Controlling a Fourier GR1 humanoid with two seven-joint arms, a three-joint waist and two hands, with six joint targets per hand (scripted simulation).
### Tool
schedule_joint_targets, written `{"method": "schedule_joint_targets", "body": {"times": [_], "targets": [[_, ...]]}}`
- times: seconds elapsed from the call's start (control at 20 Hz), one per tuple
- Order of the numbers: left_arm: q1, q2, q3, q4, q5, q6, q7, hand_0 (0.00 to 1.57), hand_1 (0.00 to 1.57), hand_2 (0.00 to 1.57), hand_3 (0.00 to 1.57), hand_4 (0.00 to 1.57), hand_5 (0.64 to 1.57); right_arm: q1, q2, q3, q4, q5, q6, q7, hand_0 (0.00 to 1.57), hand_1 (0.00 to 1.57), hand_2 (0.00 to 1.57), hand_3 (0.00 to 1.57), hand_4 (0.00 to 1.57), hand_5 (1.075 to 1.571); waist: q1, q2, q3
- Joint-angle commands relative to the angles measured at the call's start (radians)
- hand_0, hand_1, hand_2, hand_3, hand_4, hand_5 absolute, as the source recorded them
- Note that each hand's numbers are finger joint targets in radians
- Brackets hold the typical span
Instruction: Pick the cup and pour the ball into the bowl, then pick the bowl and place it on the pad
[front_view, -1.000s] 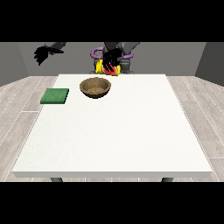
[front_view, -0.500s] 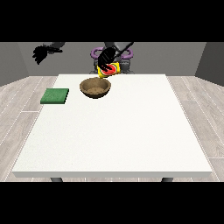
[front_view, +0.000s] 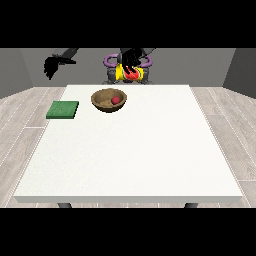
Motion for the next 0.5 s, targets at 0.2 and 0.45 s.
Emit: {"method": "schedule_joint_targets", "body": {"times": [0.2, 0.45], "targets": [[0.191, -0.053, 0.435, -0.182, 0.506, 0.269, -0.008, 0.9, 0.9, 0.85, 0.48, 1.26, 1.437, 0.045, 0.069, 0.021, -0.045, 0.008, -0.047, -0.004, 0.0, 0.0, 0.0, 0.0, 0.25, 1.567, 0.032, 0.038, -0.0166], [0.352, -0.054, 0.515, -0.318, 0.906, 0.342, -0.176, 0.0, 0.0, 0.0, 0.0, 0.0, 1.55, -0.017, 0.136, 0.065, -0.086, 0.029, -0.094, -0.007, 0.0, 0.0, 0.0, 0.0, 0.3, 1.568, -0.013, 0.152, -0.0171]]}}
